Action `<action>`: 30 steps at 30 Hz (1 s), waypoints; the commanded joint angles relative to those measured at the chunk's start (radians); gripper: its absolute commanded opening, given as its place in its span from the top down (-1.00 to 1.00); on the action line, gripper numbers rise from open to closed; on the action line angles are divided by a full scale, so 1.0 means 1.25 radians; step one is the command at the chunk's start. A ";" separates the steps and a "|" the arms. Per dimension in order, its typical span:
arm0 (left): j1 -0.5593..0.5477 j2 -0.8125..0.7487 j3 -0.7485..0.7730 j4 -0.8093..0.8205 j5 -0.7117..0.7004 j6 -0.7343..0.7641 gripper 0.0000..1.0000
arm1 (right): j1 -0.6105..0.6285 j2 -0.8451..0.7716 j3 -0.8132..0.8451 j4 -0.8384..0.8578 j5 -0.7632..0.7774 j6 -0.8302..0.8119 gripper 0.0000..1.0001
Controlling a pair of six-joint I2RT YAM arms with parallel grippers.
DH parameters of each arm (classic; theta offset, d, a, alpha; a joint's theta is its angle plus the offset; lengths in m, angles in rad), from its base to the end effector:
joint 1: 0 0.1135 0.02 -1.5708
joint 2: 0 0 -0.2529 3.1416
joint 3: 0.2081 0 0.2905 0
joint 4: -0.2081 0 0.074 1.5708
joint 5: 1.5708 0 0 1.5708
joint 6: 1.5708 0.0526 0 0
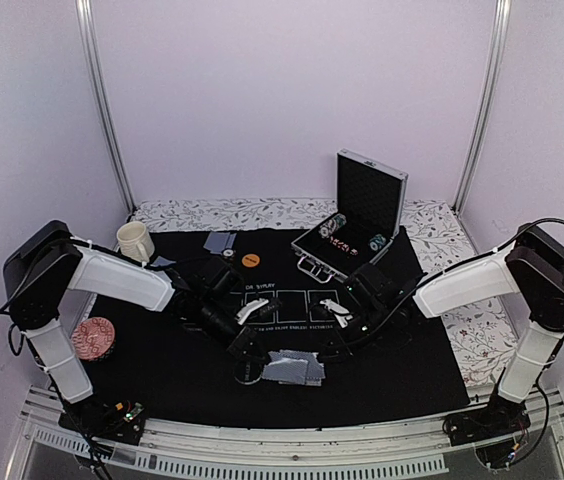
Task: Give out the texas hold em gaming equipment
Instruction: Adjust the face-down deck piles in the dealer area.
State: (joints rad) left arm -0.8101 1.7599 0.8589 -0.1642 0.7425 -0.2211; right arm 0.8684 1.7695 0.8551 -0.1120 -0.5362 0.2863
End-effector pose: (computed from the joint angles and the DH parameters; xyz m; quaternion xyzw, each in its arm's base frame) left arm 0.2125 -0.2749 0.0777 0.3487 0.8371 -0.4205 0.0296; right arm 0.2073 0.2865 0.0709 -0.3347 0.8693 0.3553 0.0780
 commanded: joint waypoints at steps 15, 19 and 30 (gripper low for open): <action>0.096 -0.180 0.011 -0.133 -0.076 0.055 1.00 | -0.004 -0.014 0.009 -0.061 0.025 -0.028 0.89; 0.116 -0.229 0.066 -0.210 -0.201 0.066 1.00 | -0.003 -0.027 0.019 -0.079 0.026 -0.027 0.69; 0.128 -0.262 0.074 -0.205 -0.164 0.054 1.00 | -0.003 -0.041 0.036 -0.104 0.024 -0.028 0.41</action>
State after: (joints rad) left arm -0.6575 1.4220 0.9791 -0.4316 0.4637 -0.1287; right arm 0.8680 1.7451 0.8791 -0.2173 -0.5076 0.2604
